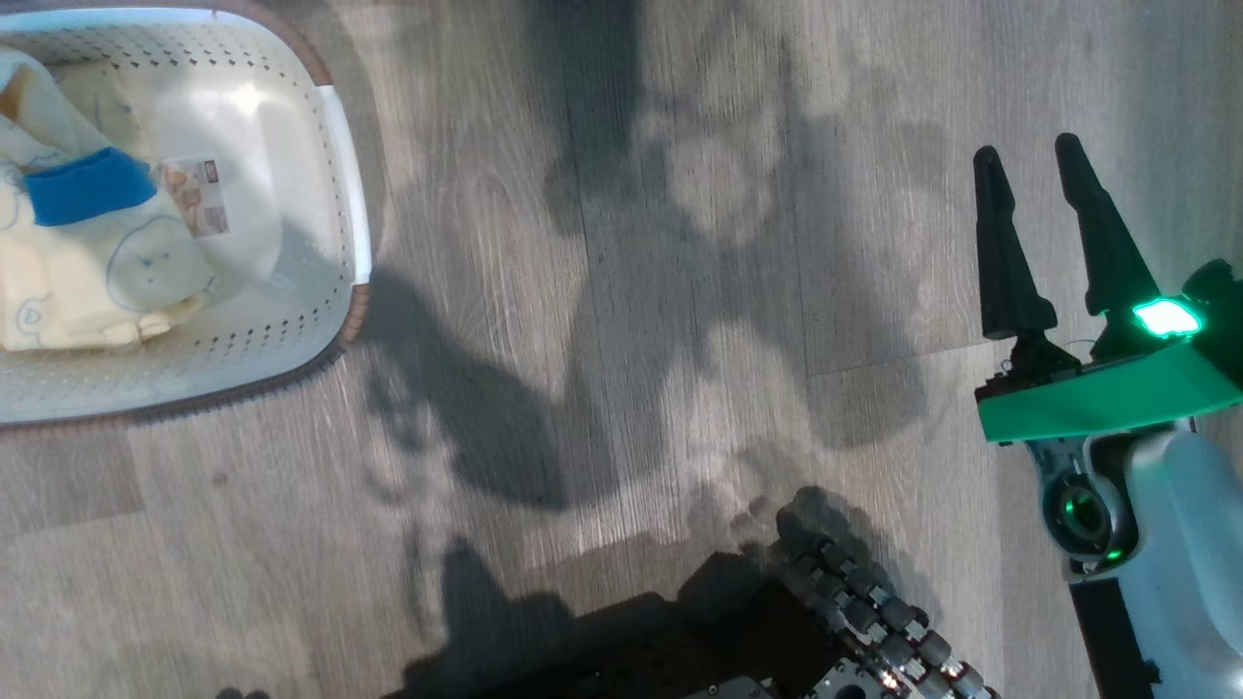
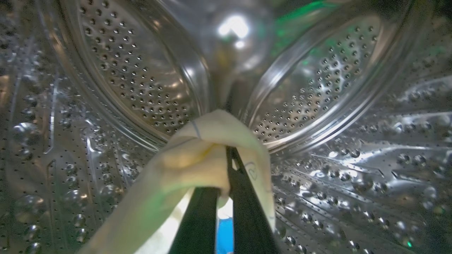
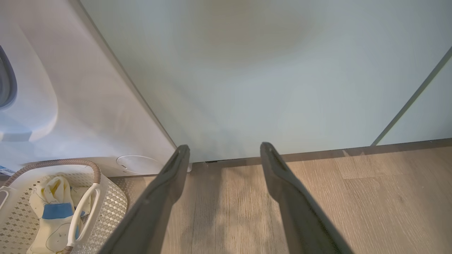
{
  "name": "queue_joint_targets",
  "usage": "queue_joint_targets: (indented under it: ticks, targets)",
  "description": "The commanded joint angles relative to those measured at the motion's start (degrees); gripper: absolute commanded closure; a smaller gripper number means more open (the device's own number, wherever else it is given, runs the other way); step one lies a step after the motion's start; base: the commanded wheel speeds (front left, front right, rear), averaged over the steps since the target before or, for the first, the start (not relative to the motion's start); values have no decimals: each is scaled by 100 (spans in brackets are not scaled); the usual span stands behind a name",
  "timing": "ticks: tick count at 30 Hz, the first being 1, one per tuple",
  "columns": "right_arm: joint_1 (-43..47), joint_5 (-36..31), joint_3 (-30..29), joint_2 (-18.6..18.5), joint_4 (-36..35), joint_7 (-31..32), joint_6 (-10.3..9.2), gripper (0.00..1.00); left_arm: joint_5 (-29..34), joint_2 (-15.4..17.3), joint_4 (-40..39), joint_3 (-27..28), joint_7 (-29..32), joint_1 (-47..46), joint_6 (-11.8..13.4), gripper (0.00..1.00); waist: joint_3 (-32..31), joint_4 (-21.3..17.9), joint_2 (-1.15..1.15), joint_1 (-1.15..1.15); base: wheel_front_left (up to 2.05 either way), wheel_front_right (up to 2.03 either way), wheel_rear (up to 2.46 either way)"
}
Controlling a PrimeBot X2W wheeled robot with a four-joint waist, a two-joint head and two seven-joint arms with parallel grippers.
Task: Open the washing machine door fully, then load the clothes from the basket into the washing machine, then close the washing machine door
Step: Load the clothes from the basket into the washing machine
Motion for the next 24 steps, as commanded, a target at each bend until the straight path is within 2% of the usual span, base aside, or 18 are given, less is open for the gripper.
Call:
queue_joint_targets:
  ticks: [1,3,7,8,10,11,19,24]
  targets:
    - [60,21,64,-7,-126,-54,25,0,36,124,-63,135,-60,-285,42,100,11,-10,0,0,0,0,0]
    - [64,11,48,-6,-128,-54,25,0,11,83,64,196,-105,-324,46,100,14,-17,0,0,0,0,0]
    - [87,-9,58,-5,-125,-54,25,0,1,-1,447,98,54,-230,-156,100,-8,-41,0,0,0,0,0]
    - [92,-15,54,-5,-124,-54,25,0,-38,-41,536,98,140,-206,-202,95,-12,-38,0,0,0,0,0]
    - [106,-26,33,-5,-123,-54,25,0,-86,-135,663,63,336,-149,-286,17,-29,-16,0,0,0,0,0]
    - [116,-31,21,-4,-121,-54,25,0,-119,-186,712,47,455,-104,-328,0,-49,0,0,0,0,0,0]
    - [220,-53,28,-44,-58,-54,25,0,-451,-373,891,-19,1130,555,-499,0,-495,165,0,0,0,0,0]
    - [406,-70,-45,-74,-1,-54,25,0,-710,-370,576,-61,993,1275,-513,0,-967,252,0,0,0,0,0]
